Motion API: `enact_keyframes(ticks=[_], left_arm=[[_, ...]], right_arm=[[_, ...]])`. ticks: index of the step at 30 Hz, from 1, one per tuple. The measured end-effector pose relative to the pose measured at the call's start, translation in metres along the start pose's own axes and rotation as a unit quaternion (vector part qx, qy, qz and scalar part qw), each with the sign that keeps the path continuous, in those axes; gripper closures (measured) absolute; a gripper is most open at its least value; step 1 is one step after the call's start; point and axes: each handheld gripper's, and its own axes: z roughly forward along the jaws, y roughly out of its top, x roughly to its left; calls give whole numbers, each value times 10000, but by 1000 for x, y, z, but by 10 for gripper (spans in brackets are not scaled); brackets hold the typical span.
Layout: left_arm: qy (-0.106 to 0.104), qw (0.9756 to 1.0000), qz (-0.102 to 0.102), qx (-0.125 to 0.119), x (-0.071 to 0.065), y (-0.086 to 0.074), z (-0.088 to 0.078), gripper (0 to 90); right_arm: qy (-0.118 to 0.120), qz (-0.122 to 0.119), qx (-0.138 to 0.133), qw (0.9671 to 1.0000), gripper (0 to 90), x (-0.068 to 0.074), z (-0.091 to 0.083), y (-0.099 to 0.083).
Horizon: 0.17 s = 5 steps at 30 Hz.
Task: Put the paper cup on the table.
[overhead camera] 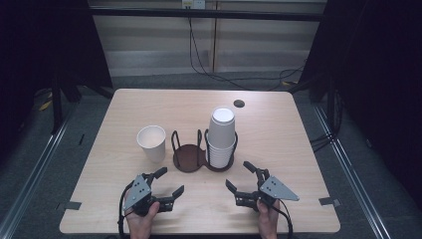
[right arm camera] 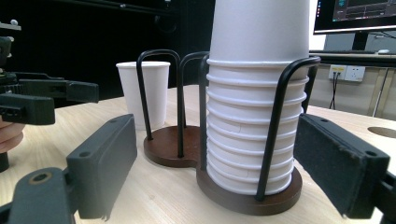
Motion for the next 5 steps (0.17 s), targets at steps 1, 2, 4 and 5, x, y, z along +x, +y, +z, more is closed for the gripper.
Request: enact_keyframes(ticks=[1, 2, 4, 5], left_arm=[[-12, 9999, 110, -81, 0, -1, -2, 163], [-22, 9997, 155, -199, -2, -2, -4, 164], [-31, 9991, 179, -390, 0, -4, -8, 164], [33, 9988, 105, -468, -1, -4, -9, 162]], right_arm=[[-3, 4, 0, 10000, 132, 0, 0, 0], [-9, 3, 2, 10000, 132, 0, 0, 0], [-10, 12, 12, 10000, 132, 0, 0, 0], [-13, 11, 14, 10000, 131, 0, 0, 0]])
